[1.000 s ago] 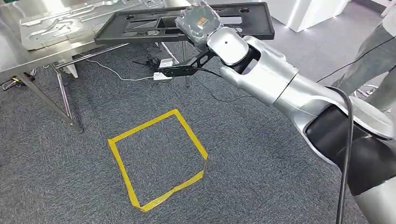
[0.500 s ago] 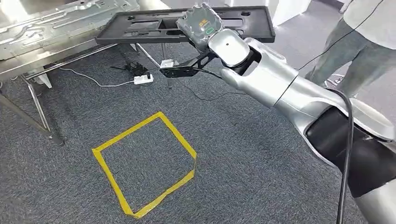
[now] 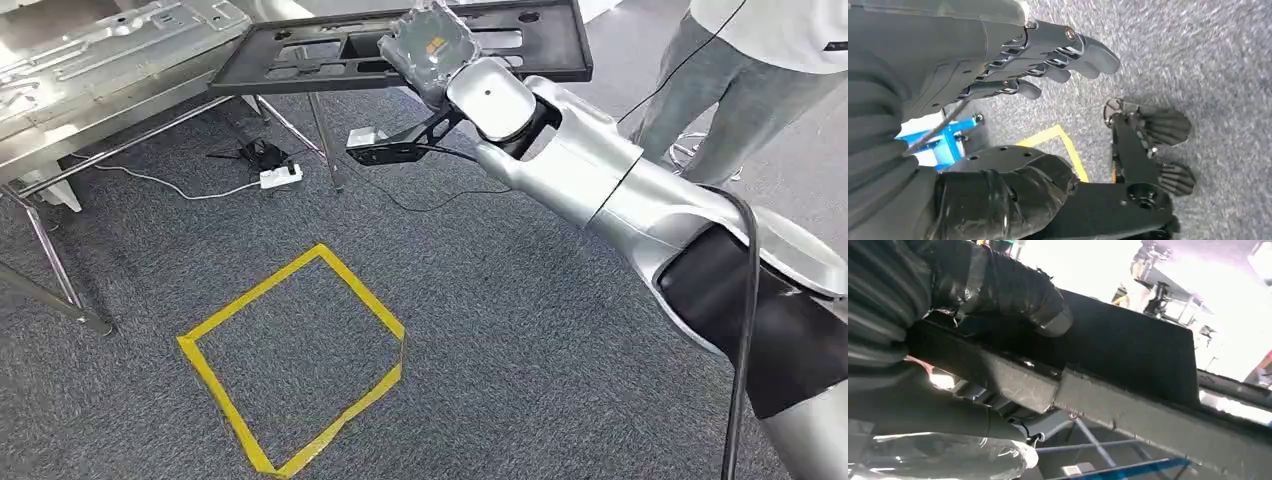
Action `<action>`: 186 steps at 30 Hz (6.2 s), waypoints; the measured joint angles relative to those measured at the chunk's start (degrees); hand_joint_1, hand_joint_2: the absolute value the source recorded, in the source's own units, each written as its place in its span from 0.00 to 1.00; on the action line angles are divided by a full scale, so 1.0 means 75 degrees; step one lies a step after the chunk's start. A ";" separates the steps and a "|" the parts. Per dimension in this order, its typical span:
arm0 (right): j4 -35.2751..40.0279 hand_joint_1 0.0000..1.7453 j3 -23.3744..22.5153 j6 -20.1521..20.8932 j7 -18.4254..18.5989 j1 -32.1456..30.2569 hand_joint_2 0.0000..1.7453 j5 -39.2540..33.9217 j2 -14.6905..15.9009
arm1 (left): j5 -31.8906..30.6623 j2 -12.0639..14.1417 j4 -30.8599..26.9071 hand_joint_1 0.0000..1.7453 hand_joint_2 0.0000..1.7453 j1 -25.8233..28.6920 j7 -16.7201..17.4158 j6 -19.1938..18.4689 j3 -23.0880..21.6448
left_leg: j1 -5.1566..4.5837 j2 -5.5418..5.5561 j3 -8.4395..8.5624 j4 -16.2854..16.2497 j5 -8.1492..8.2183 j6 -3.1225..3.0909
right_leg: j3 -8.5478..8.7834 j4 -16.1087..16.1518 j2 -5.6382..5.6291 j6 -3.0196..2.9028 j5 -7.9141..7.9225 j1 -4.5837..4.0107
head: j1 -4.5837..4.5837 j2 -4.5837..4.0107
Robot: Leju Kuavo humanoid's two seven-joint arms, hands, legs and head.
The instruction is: Take the parts from the cabinet and place them on the table.
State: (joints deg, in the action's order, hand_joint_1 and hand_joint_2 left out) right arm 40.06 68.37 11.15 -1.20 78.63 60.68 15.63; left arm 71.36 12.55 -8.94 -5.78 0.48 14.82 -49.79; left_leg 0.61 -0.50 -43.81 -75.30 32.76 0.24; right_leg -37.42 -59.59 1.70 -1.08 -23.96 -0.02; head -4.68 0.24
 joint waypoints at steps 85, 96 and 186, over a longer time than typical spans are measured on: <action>0.0096 1.00 0.0000 -0.0152 -0.0163 -0.0181 1.00 0.0102 0.0087 | -0.0023 0.0018 0.0000 0.00 1.00 -0.0027 0.0047 0.0245 -0.0020 | -0.0085 0.0236 0.1297 0.2141 -0.0552 -0.0136 | -0.0141 -0.0081 -0.0302 0.0088 0.0024 0.0080 | 0.0090 0.0000; 0.0105 1.00 0.0000 -0.0125 -0.0175 -0.0203 1.00 0.0085 0.0076 | -0.0026 0.0012 0.0000 0.00 1.00 -0.0013 0.0035 0.0192 -0.0026 | -0.0117 0.0113 0.0719 0.1970 -0.1234 -0.0128 | 0.0480 0.0007 -0.0296 0.0056 -0.0421 0.0031 | 0.0134 0.0000; 0.0023 1.00 0.0000 0.0233 0.0023 0.0659 1.00 0.0117 0.0291 | 0.0114 0.0128 0.0000 0.00 1.00 0.0035 0.0064 0.0044 -0.0044 | -0.0015 0.0114 0.0449 0.1326 -0.1047 0.0015 | 0.0343 -0.0020 -0.0324 0.0058 -0.0260 0.0120 | 0.0198 0.0000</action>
State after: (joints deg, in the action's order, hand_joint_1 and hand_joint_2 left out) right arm 40.23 68.37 12.89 -1.03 83.58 61.55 17.81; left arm 72.22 13.51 -8.94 -5.52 0.96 15.15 -50.12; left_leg 0.50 0.36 -40.44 -65.36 24.91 0.36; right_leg -34.85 -59.74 -0.73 -0.64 -25.91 0.88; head -3.19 0.24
